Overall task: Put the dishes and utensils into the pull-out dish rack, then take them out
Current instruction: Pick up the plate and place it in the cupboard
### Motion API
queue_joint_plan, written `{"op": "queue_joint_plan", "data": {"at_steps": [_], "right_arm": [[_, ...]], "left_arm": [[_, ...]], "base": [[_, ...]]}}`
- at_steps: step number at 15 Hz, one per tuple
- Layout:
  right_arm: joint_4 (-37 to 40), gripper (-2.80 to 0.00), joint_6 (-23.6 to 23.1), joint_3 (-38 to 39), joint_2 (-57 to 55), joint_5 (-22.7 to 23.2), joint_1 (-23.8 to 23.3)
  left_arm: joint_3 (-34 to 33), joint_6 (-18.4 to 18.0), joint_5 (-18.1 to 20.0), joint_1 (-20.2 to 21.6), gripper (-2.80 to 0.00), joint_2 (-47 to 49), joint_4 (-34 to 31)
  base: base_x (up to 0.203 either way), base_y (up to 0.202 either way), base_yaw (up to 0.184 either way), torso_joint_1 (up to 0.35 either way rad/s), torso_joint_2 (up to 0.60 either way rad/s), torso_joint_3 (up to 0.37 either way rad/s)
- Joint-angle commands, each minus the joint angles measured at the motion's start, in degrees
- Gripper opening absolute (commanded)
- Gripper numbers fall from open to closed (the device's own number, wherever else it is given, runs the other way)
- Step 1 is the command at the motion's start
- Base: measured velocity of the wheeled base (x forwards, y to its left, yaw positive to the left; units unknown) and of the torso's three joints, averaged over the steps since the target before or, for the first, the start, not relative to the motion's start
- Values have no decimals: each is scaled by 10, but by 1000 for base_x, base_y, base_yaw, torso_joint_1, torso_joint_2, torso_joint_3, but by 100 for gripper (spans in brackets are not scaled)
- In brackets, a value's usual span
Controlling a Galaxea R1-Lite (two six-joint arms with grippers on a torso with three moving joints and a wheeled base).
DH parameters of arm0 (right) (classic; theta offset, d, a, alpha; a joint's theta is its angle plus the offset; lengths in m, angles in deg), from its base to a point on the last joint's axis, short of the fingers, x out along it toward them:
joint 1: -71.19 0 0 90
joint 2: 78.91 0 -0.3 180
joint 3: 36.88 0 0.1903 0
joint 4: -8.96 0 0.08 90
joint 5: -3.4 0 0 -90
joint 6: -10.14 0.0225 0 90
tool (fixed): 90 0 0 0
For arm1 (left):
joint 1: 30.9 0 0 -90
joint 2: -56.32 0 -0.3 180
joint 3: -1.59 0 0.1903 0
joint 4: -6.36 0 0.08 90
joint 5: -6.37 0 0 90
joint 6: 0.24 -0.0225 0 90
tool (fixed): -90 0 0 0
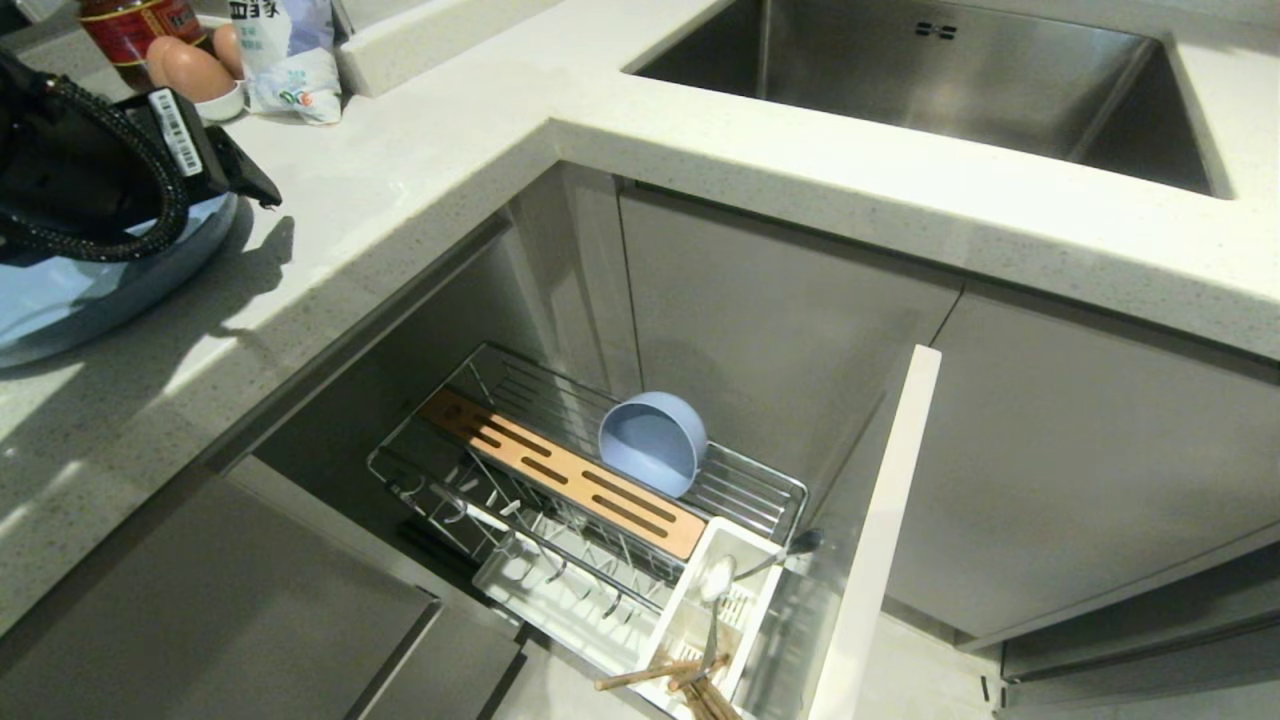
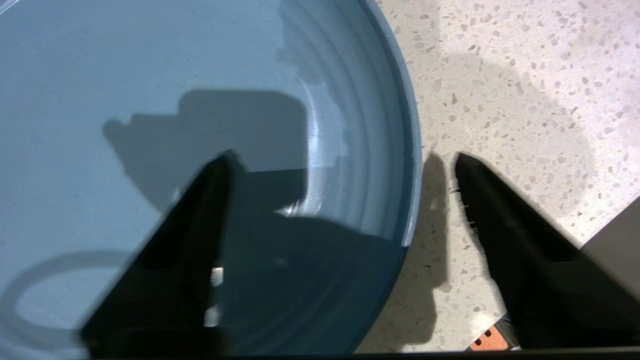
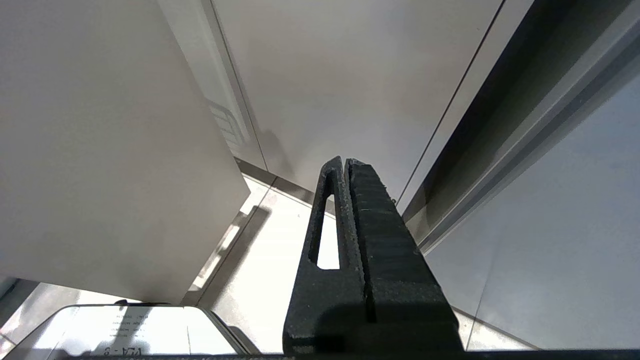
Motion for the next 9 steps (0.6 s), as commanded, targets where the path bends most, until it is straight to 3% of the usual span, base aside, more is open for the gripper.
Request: {"op": "queue_joint_plan", "data": {"at_steps": [1,7,9], "right_arm": [[0,-280,0,0,0,0,0],[0,-280,0,0,0,0,0],[0,-280,0,0,0,0,0]], "left_arm": [[-1,1,1,0,-280,2,-5],[-1,-1,15,-1,-280,3,-6],[0,-23,18,-1,-280,3,-22]], "base": [[0,0,0,0,0,0],[0,0,0,0,0,0],[0,0,0,0,0,0]]}}
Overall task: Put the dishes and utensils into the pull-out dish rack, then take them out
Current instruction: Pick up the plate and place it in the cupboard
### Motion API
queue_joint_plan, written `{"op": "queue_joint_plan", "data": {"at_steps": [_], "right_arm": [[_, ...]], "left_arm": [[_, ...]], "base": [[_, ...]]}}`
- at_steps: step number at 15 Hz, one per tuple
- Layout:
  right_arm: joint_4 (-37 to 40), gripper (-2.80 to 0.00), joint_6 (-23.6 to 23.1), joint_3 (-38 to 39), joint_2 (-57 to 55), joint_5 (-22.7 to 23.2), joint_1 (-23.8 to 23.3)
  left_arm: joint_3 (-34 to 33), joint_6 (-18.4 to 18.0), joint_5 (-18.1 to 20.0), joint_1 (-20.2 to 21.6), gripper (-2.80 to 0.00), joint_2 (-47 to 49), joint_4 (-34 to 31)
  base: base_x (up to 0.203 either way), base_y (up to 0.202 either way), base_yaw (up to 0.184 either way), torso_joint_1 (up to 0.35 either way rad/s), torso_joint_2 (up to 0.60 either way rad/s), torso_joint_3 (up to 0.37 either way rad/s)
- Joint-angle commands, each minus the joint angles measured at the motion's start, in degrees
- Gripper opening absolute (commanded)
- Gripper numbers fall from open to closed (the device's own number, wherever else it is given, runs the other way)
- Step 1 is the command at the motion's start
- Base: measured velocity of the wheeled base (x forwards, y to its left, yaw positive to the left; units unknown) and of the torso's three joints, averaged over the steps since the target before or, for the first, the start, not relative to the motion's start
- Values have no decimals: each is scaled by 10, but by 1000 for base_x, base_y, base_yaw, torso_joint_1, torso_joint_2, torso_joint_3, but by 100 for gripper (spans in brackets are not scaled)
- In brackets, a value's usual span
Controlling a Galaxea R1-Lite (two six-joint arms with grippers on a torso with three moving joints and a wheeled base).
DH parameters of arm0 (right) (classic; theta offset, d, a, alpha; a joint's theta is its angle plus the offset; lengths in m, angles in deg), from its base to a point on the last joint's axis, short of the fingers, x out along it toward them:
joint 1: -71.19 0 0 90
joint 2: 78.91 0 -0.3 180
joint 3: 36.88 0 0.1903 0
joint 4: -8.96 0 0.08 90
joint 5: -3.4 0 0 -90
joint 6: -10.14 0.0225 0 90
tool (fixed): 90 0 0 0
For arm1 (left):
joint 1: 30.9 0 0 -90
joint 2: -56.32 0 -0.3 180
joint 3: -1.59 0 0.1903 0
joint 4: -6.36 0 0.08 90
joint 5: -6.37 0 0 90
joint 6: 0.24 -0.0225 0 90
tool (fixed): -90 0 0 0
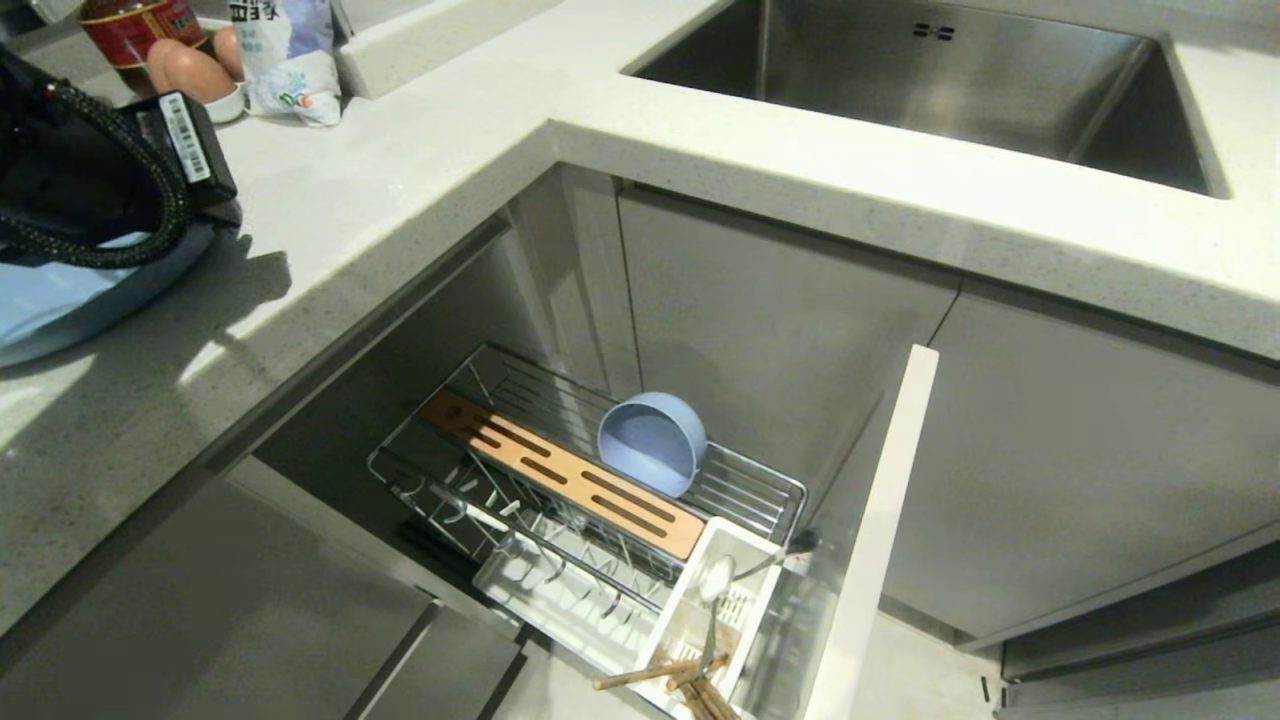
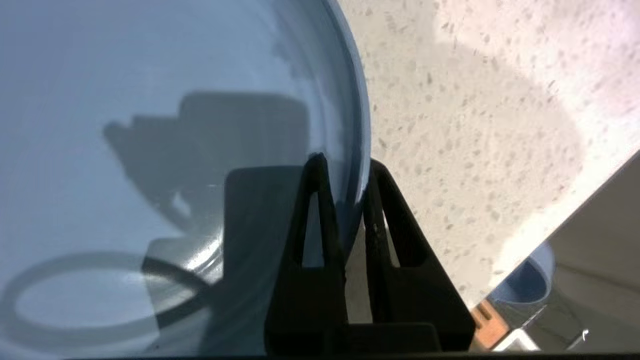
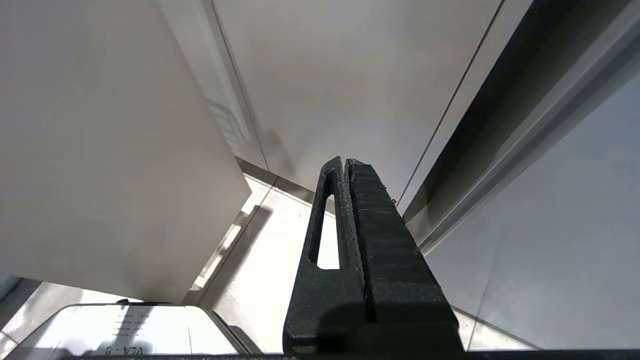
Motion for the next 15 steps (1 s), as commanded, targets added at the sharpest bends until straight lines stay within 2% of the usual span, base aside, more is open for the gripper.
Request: {"op": "queue_joint_plan", "data": {"at_steps": [1,3,6,7,9,12,14,15], "right_arm": [[0,-280,0,0,0,0,0],[0,-280,0,0,0,0,0],[0,-280,0,0,0,0,0],[0,-280,0,0,0,0,0],[0,-280,0,0,0,0,0],[0,-280,0,0,0,0,0],[0,-280,0,0,0,0,0],[0,-280,0,0,0,0,0]], "left_arm": [[4,-29,4,-1,-280,-2,-40],[9,-50,8,-4,-280,-12,-47],[11,-123,-4,-18,-280,-38,-47],[11,-130,-16,-36,-280,-43,-39],[13,-135,-60,-77,-280,-59,6],[15,-136,-106,-142,-280,-89,66],[15,-118,-135,-193,-280,-101,105],[15,-101,-143,-226,-280,-105,144]], "base": [[0,0,0,0,0,0],[0,0,0,0,0,0],[0,0,0,0,0,0],[0,0,0,0,0,0],[0,0,0,0,0,0],[0,0,0,0,0,0],[0,0,0,0,0,0],[0,0,0,0,0,0]]}}
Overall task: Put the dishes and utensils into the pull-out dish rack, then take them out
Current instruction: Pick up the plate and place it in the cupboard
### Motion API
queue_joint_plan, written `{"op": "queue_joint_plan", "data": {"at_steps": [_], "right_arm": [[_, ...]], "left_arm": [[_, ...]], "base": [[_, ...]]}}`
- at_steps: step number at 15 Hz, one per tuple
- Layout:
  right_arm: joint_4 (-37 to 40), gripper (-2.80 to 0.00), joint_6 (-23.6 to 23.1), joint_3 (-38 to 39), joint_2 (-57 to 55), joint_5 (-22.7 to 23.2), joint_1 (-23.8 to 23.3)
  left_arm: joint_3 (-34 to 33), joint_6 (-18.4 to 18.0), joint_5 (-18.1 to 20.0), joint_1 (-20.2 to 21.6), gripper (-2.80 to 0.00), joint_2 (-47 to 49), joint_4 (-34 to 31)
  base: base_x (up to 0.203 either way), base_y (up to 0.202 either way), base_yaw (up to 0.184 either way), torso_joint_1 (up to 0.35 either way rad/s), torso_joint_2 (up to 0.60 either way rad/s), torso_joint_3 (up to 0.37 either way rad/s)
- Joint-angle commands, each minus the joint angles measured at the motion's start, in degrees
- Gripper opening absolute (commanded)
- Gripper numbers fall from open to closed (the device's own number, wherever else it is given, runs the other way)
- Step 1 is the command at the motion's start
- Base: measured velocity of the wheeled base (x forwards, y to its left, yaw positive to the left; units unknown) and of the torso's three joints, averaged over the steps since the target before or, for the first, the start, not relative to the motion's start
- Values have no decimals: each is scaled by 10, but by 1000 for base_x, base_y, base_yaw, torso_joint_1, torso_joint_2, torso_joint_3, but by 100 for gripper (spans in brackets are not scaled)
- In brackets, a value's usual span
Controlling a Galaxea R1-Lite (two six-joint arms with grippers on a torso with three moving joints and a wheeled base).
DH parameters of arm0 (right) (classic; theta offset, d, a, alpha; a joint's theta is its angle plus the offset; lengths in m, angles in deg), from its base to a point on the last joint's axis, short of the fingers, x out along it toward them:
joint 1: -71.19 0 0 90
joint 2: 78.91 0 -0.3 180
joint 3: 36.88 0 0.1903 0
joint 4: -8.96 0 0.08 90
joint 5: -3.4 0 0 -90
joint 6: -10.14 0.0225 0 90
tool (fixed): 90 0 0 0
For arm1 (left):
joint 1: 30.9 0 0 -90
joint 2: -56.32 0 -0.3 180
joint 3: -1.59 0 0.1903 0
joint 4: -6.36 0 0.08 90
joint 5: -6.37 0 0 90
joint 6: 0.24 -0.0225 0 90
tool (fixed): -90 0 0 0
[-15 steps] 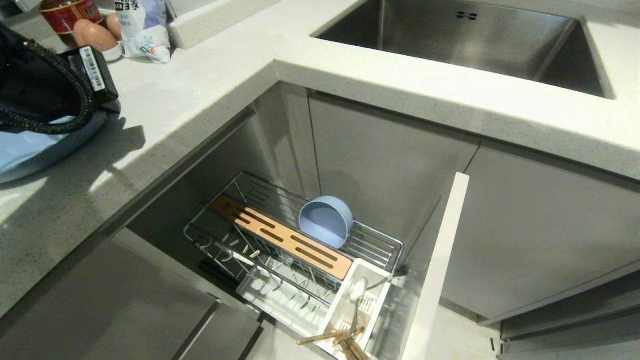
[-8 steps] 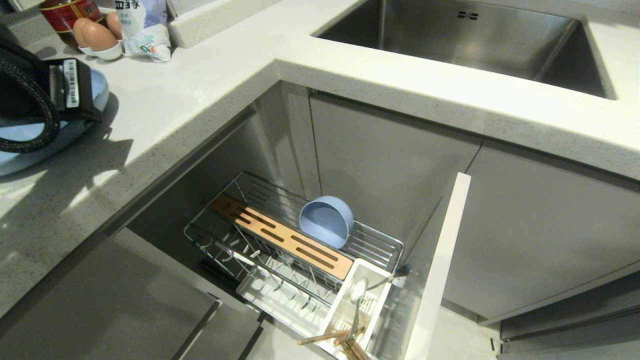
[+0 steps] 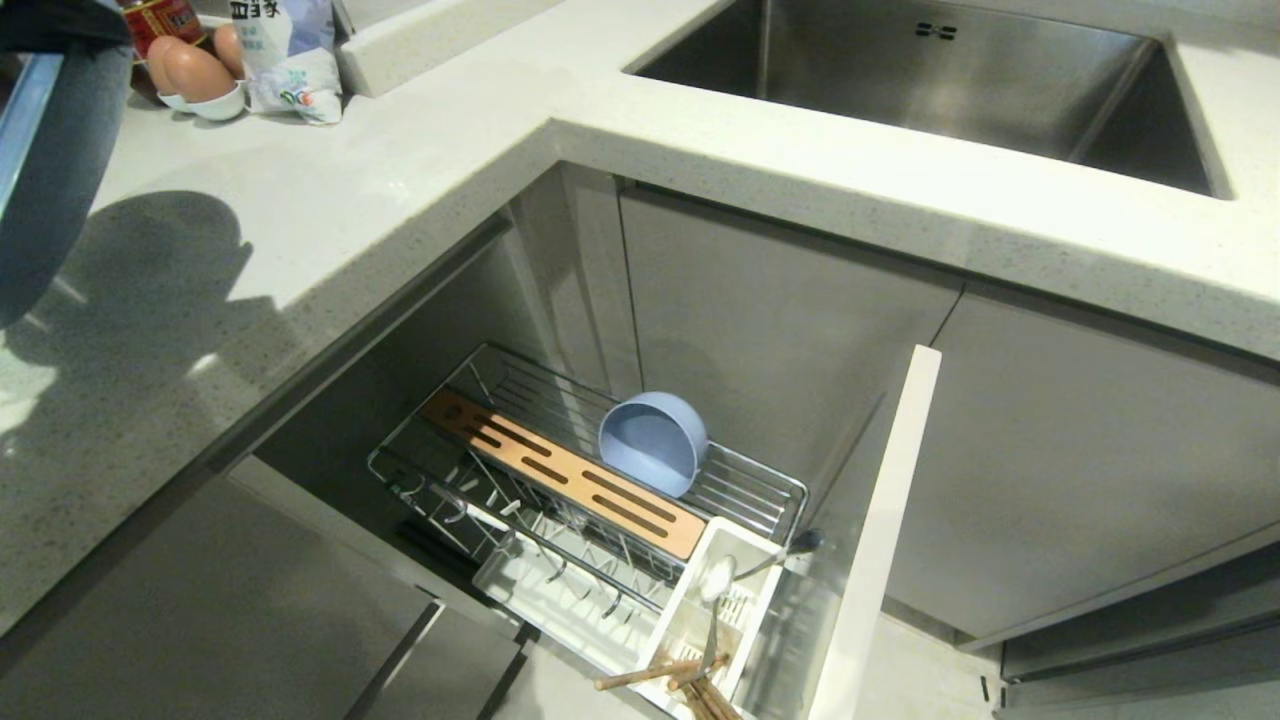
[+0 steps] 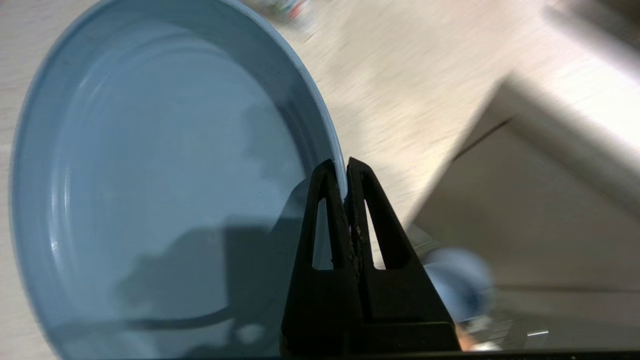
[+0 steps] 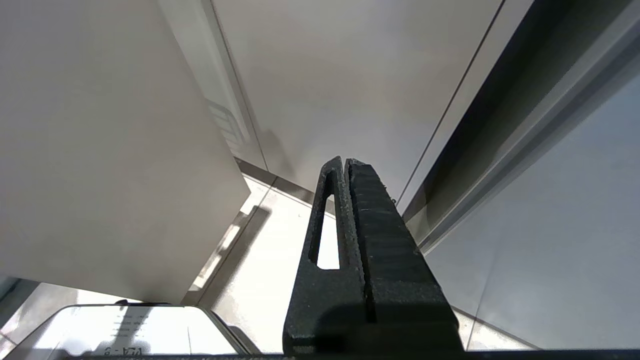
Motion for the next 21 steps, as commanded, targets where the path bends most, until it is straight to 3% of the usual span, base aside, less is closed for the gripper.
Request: {"op": "queue_joint_plan", "data": {"at_steps": [1,4,6,10,11,14,17,21], "right_arm": [[0,-280,0,0,0,0,0],[0,-280,0,0,0,0,0],[0,-280,0,0,0,0,0],[0,-280,0,0,0,0,0],[0,-280,0,0,0,0,0],[0,-280,0,0,0,0,0],[0,-280,0,0,0,0,0],[0,-280,0,0,0,0,0]], "left_arm": [[0,17,-13,-54,-280,-15,83],[-1,26,-27,-107,-280,-5,274],[-1,32,-36,-173,-280,12,401],[-5,53,-83,-316,-280,47,539],[-15,81,-105,-346,-280,61,553],[-62,206,-132,-355,-280,84,537],[-99,341,-131,-346,-280,85,449],[-187,570,-116,-300,-280,77,306]], "base": [[0,0,0,0,0,0],[0,0,0,0,0,0],[0,0,0,0,0,0],[0,0,0,0,0,0],[0,0,0,0,0,0],[0,0,0,0,0,0],[0,0,0,0,0,0],[0,0,0,0,0,0]]}}
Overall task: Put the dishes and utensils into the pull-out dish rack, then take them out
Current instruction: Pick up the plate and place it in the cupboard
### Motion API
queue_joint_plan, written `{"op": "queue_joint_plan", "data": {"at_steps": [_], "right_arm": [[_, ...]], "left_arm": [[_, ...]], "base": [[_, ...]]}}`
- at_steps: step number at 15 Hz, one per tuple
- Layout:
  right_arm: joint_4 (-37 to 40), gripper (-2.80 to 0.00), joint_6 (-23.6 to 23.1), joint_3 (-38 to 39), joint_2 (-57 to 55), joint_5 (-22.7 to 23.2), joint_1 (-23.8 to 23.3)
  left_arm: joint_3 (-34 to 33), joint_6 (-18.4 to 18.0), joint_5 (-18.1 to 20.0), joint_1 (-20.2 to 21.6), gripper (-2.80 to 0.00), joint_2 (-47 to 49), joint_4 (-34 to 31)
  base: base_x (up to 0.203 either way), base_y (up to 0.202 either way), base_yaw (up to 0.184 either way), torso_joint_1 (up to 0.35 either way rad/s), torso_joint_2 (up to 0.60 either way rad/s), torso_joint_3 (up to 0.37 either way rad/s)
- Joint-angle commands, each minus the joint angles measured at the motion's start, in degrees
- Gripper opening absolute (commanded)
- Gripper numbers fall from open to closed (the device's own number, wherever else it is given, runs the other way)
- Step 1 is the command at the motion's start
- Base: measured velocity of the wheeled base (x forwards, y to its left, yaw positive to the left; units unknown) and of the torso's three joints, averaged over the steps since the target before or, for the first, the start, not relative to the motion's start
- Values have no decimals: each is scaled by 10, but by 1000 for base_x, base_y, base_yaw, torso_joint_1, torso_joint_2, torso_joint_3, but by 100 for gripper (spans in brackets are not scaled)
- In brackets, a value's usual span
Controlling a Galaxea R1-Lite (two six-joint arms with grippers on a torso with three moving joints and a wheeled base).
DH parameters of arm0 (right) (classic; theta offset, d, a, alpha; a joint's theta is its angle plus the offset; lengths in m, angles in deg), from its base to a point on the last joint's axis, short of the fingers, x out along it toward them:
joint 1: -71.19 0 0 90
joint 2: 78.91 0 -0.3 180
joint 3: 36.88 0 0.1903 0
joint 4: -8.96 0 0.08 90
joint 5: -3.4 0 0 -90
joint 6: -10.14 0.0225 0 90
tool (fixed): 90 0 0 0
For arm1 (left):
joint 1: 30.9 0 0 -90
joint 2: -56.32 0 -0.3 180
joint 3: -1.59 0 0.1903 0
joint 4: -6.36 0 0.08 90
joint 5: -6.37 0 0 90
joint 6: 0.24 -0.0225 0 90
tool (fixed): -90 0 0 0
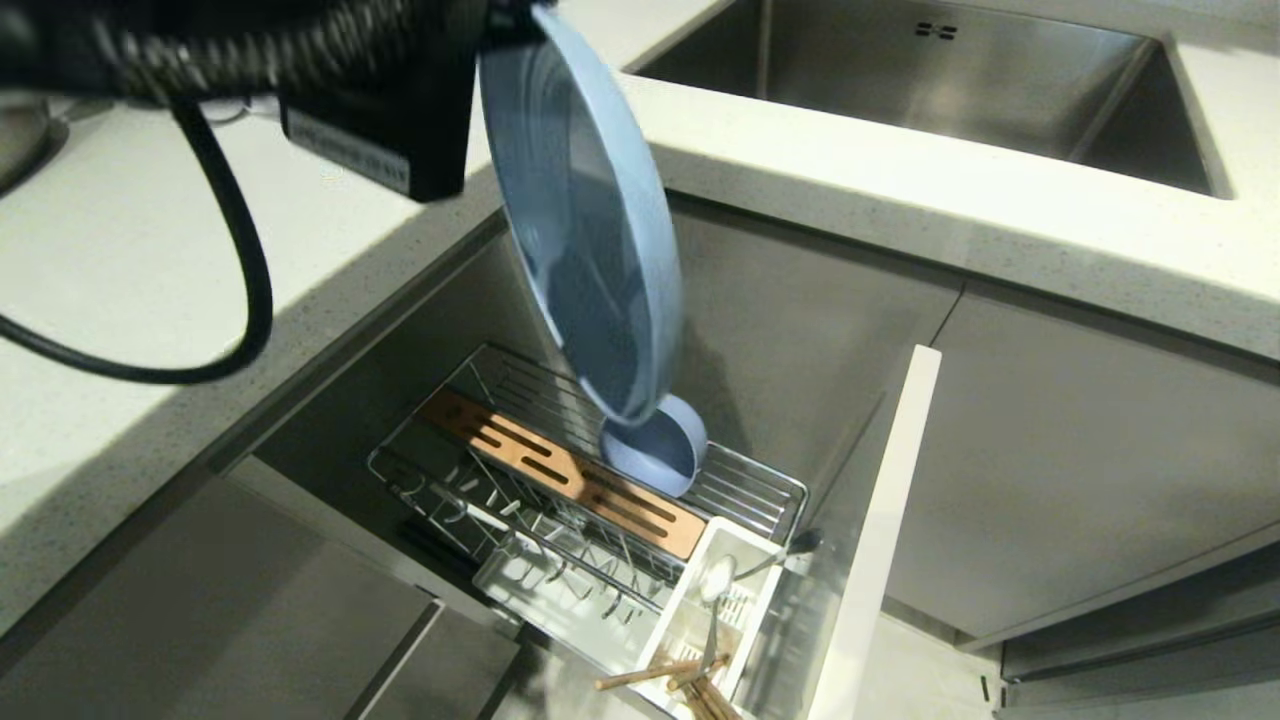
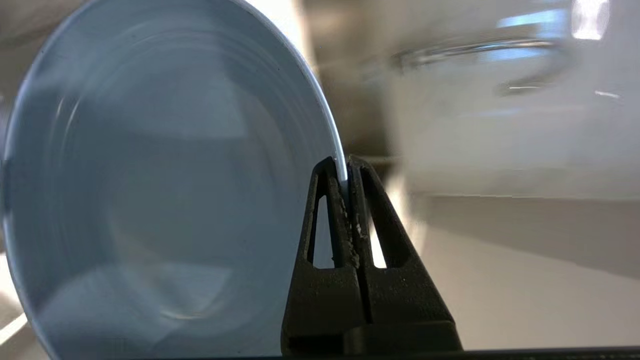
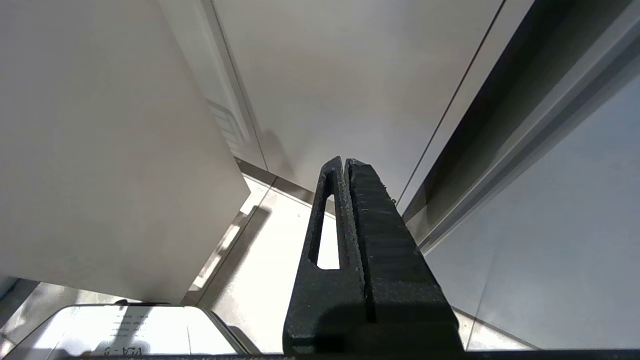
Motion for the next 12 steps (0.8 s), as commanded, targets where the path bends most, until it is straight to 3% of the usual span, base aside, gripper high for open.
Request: {"op": "queue_joint_plan", "data": {"at_steps": [1,3,6,12], "right_arm": [[0,-280,0,0,0,0,0],[0,-280,0,0,0,0,0],[0,-280,0,0,0,0,0],[0,-280,0,0,0,0,0]], "left_arm": [[-32,121,0,19,-280,-4,-76],[-49,197,6,30,-280,-6,-146],[-70,214,5,47,-280,-9,-148],[-149,294,16,90,-280,-8,-150]], "base": [[0,0,0,0,0,0],[0,0,0,0,0,0],[0,0,0,0,0,0],[0,0,0,0,0,0]]}}
